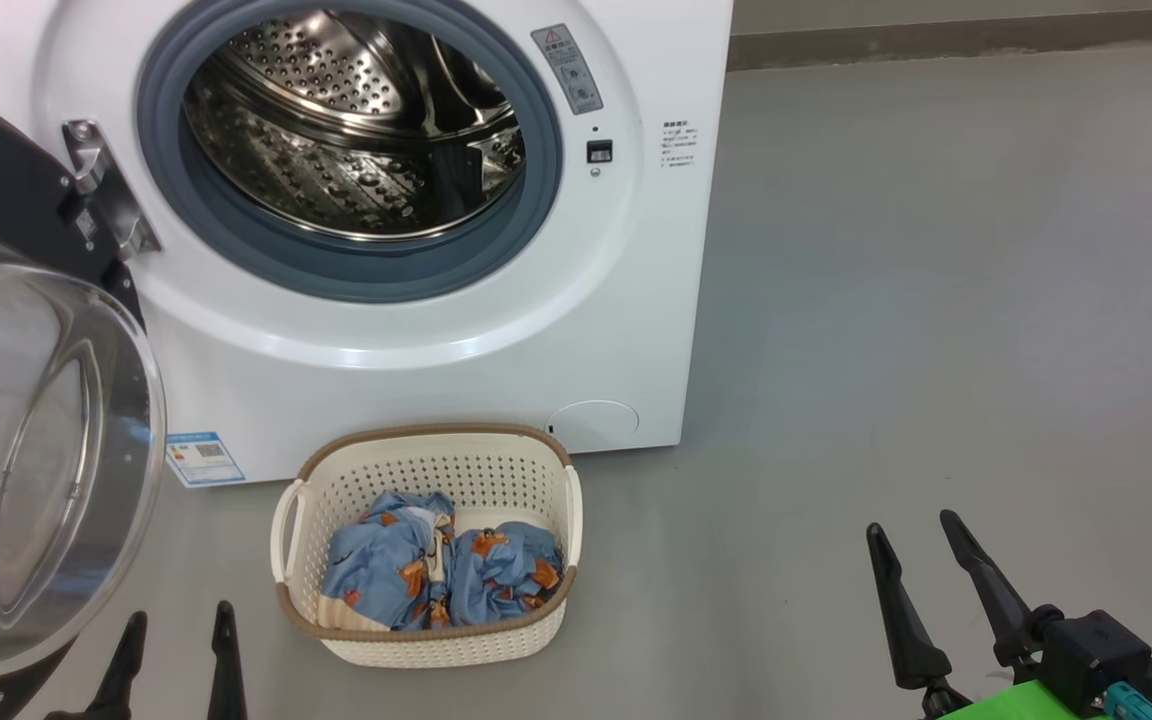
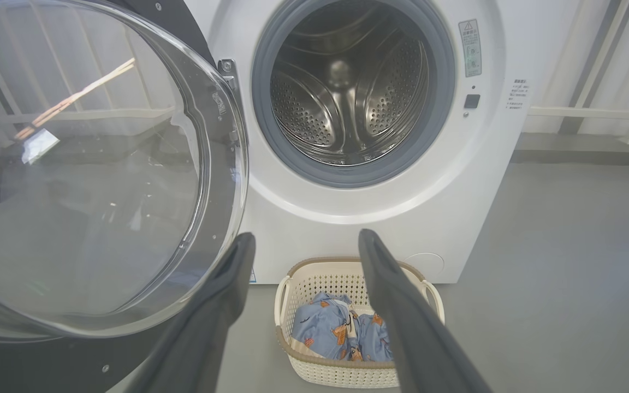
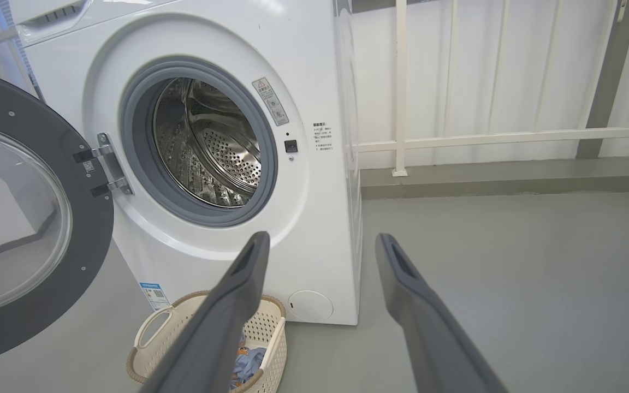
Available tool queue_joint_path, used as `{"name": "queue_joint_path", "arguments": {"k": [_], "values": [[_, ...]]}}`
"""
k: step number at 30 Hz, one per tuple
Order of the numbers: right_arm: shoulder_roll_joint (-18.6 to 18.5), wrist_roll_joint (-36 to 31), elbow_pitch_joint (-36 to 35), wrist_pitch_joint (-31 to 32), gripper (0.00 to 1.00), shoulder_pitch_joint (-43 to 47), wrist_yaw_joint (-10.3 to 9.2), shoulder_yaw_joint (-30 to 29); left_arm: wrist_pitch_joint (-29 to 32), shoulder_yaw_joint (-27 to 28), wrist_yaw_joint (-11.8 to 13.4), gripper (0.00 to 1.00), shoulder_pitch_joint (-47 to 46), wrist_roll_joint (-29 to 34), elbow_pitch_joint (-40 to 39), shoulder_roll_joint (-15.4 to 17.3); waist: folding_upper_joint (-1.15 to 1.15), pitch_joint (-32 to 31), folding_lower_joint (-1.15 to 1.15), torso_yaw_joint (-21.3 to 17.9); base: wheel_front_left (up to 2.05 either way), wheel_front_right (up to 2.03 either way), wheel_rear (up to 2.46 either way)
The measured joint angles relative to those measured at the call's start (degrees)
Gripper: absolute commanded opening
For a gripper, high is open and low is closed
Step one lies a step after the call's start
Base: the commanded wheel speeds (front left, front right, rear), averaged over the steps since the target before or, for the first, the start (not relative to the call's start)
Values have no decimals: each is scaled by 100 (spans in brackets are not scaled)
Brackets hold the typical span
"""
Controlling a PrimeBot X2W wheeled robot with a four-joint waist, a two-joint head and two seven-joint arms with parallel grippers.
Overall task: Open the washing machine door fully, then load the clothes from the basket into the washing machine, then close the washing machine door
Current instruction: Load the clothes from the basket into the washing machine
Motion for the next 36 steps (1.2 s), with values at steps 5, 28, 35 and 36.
{"name": "queue_joint_path", "arguments": {"k": [5,28,35,36], "values": [[1,5,26,0,100,0,0,-8,4,-20,5,100,-1,2,-55,8,0,27,0,50,0,0,0],[3,8,60,0,100,-10,0,1,-3,-136,100,100,-15,-4,20,20,0,245,0,201,0,0,0],[3,49,60,0,100,-15,0,-2,-3,-137,126,100,-18,-4,43,52,0,289,0,253,46,-46,0],[3,49,60,0,100,-15,0,-2,-2,-138,133,100,-19,-4,56,53,0,298,0,258,101,-101,0]]}}
